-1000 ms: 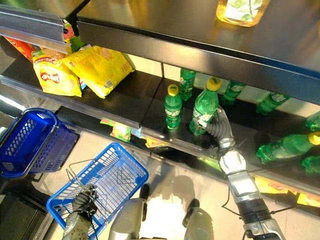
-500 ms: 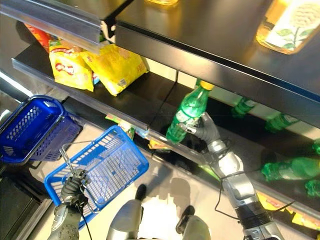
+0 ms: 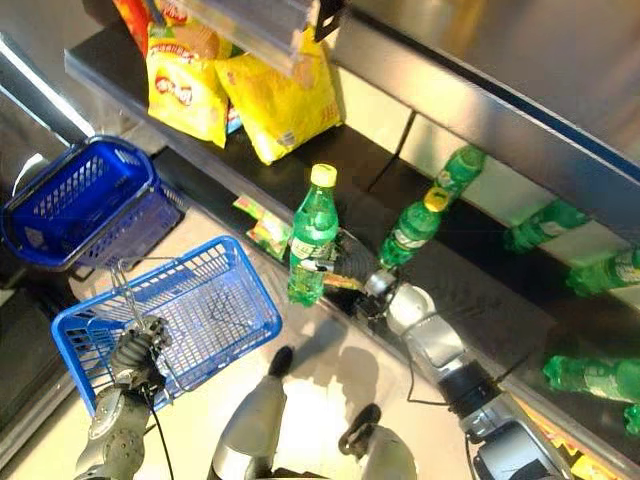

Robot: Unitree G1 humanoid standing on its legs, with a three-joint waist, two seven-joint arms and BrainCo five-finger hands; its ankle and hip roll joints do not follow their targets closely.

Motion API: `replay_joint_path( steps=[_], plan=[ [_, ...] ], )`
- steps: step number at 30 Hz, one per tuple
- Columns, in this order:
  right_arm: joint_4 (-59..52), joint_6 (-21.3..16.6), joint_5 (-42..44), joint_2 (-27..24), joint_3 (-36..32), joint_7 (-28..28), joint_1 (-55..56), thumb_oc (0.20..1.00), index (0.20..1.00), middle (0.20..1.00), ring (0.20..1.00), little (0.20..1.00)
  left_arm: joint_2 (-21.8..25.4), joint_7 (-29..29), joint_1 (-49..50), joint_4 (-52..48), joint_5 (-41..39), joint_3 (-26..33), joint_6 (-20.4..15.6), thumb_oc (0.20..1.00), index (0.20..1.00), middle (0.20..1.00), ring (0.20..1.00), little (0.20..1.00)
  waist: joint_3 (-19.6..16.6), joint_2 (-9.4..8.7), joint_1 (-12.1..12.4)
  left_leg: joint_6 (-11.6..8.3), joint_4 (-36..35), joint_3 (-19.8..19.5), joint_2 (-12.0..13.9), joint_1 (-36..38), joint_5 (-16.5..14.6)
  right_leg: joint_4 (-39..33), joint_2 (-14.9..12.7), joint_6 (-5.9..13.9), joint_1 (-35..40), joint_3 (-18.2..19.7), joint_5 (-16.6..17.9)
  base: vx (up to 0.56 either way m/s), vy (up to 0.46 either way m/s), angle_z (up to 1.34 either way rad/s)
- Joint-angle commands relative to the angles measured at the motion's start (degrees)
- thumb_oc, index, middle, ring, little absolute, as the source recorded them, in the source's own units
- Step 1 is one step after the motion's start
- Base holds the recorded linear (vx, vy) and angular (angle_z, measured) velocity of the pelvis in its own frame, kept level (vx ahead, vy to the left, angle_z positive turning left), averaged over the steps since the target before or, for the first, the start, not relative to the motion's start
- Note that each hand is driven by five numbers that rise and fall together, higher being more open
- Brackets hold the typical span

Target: Pick up the snacks into the basket

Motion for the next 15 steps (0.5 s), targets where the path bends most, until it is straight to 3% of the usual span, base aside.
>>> replay_joint_path(
  steps=[1, 10, 11, 13, 15],
  plan=[
    [-3.82, -4.55, 3.9, 3.76, 1.59, -0.1, -7.19, 0.2, 0.2, 0.2, 0.2, 0.2, 5.49, -0.44, -1.05, -9.29, 1.41, 0.05, -3.76, 0.2, 0.2, 0.2, 0.2, 0.2, -1.22, 0.04, 1.42, 1.64, 2.14, 0.47, -0.1, -2.97, 1.02, 2.53, -3.74, 2.56, 0.01, 0.1, 5.5, -0.04, -0.015, 0.19],
    [4.82, -3.81, 4.52, 10.69, 6.38, -1.91, -10.88, 0.2, 0.2, 0.2, 0.2, 0.2, 6.66, 0.6, -3.2, -12.12, 0.61, -2.16, -3.23, 0.2, 0.2, 0.2, 0.2, 0.2, 0.06, 0.1, 3.49, 1.51, 3.35, -1.46, 0.06, -5.54, 1.38, 4.38, -3.23, 2.14, -1.23, -1.75, 4.53, -0.04, -0.025, 0.19],
    [10.06, -3.45, 4.9, 14.44, 8.17, -2.84, -11.35, 0.2, 0.2, 0.2, 0.2, 0.2, 6.58, 1.37, -5.32, -12.24, 0.76, -3.71, -3.41, 0.2, 0.2, 0.2, 0.2, 0.2, 0.65, 0.51, 4.19, 1.51, 3.95, -2.44, -0.27, -6.42, 1.48, 5.15, -3.19, 1.82, -1.37, -2.38, 3.87, -0.04, -0.034, 0.09],
    [12.31, -3.51, 4.1, 15.89, 8.99, -3.45, -11.8, 0.2, 0.2, 0.2, 0.2, 0.2, 6.37, 1.93, -6.65, -12.24, 0.66, -4.47, -3.54, 0.2, 0.2, 0.2, 0.2, 0.2, 1.11, 0.92, 4.35, 1.4, 4.54, -2.92, -0.47, -6.94, 1.5, 5.87, -3.3, 1.62, -1.36, -2.91, 3.38, -0.01, -0.06, 0.09],
    [13.53, -3.46, 4.18, 16.96, 9.44, -3.56, -11.59, 0.2, 0.2, 0.2, 0.2, 0.2, 6.22, 1.98, -7.1, -12.49, 0.47, -4.82, -3.55, 0.2, 0.2, 0.2, 0.2, 0.2, 1.33, 0.88, 4.43, 1.1, 5.37, -2.92, -0.36, -6.63, -0.24, 6.82, -3.28, 2.16, -1.06, -2.49, 1.76, 0.04, -0.06, 0.27]
  ],
)
